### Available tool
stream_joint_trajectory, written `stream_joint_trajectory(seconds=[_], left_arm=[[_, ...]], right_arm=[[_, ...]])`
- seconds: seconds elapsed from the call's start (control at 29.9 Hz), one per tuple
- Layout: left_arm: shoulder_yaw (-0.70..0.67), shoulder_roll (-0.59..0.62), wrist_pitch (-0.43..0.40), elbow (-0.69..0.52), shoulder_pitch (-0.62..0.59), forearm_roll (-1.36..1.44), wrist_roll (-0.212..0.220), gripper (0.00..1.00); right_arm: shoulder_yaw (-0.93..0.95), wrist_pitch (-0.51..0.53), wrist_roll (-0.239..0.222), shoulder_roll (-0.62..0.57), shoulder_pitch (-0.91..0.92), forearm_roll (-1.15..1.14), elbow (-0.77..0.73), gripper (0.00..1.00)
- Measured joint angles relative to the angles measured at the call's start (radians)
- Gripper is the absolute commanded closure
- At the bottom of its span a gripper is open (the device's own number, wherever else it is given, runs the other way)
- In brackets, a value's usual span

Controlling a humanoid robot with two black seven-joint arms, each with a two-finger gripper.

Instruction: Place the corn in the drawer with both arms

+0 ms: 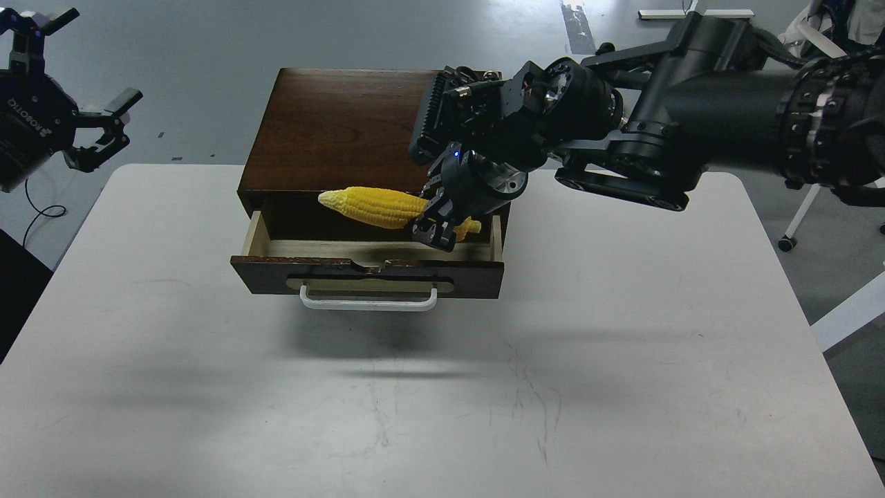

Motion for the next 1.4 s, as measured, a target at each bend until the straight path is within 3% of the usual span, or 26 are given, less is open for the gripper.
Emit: stream_joint_trajectory(seconds=[0.07,0.2,0.23,0.43,0.5,0.84,0.9,0.94,1.17,1.4], left_arm=[[0.000,0.001,0.000,0.000,0.000,0.000,0.000,0.01],[0.000,0.004,0.000,0.000,0.000,0.000,0.000,0.01],[0.000,0.004,0.000,0.000,0.000,0.000,0.000,0.01],[0.000,0.004,0.000,0.000,0.000,0.000,0.000,0.01],[0.000,0.004,0.000,0.000,0.000,0.000,0.000,0.01],[0.000,0.001,0.000,0.001,0.000,0.000,0.000,0.01],[0.000,0.001,0.000,0.002,0.000,0.000,0.000,0.01],[0.000,0.001,0.000,0.002,0.000,0.000,0.000,0.01],[0.000,-0.011,0.000,0.007,0.001,0.000,0.000,0.01],[0.000,-0.036,0.000,0.015,0.004,-0.001,0.000,0.01]], right_arm=[[0.000,0.000,0.000,0.000,-0.001,0.000,0.002,0.97],[0.001,0.000,0.000,0.000,-0.003,0.001,0.003,0.77],[0.001,0.000,0.000,0.000,-0.006,0.001,0.003,0.67],[0.001,0.000,0.000,0.000,-0.013,0.018,0.005,0.45],[0.001,0.000,0.000,0.000,-0.013,0.026,0.009,0.24],[0.054,-0.005,0.000,-0.009,0.007,0.066,0.016,0.17],[0.085,-0.006,0.000,-0.040,0.023,0.097,0.014,0.05],[0.099,-0.006,0.000,-0.058,0.030,0.117,0.014,0.05],[0.246,-0.005,0.000,-0.310,0.024,0.431,0.013,0.02],[0.484,-0.022,0.000,-0.585,-0.219,0.870,0.019,0.01]])
